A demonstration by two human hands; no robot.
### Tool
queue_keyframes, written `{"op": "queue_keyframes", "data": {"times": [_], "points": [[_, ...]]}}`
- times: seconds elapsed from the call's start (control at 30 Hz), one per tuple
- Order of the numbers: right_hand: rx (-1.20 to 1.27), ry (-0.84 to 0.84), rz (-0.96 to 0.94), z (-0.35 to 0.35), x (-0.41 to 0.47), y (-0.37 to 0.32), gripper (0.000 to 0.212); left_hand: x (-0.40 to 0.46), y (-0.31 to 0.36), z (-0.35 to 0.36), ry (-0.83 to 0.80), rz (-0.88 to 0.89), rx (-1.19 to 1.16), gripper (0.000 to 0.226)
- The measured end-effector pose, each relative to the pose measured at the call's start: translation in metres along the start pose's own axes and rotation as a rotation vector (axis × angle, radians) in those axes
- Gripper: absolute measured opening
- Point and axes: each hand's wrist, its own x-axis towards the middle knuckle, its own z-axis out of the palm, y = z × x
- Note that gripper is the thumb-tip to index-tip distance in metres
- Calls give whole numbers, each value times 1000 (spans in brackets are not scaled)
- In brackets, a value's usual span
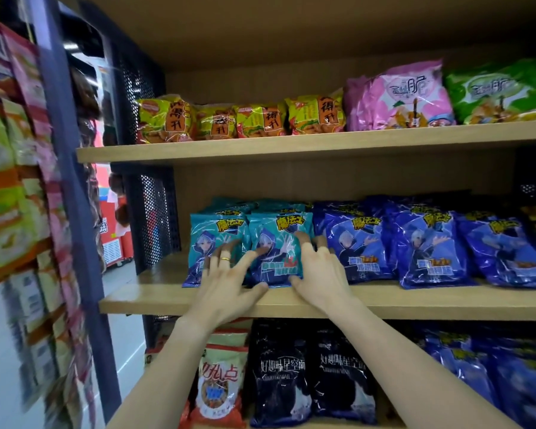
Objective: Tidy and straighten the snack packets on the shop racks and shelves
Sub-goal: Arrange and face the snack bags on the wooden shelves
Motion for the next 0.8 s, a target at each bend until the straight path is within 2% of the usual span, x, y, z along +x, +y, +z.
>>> {"op": "queue_keyframes", "data": {"times": [0.2,0.37,0.53,0.63,0.73,0.8], "points": [[33,21,16,0,-5,0,88,1,-3,7,53,35,-33,55],[43,53,-17,-1,-18,4,76,-3,-4,11,151,82,-188,55],[59,49,-5,-8,-25,13,71,-4,5,17,186,37,-144,57],[95,86,-19,-19,-33,23,66,-6,20,16,268,33,-103,58],[69,191,-26,-36,-46,48,59,-7,52,16,413,144,-71,53],[-20,282,-6,-47,-54,77,53,-4,84,22,426,289,-46,50]]}}
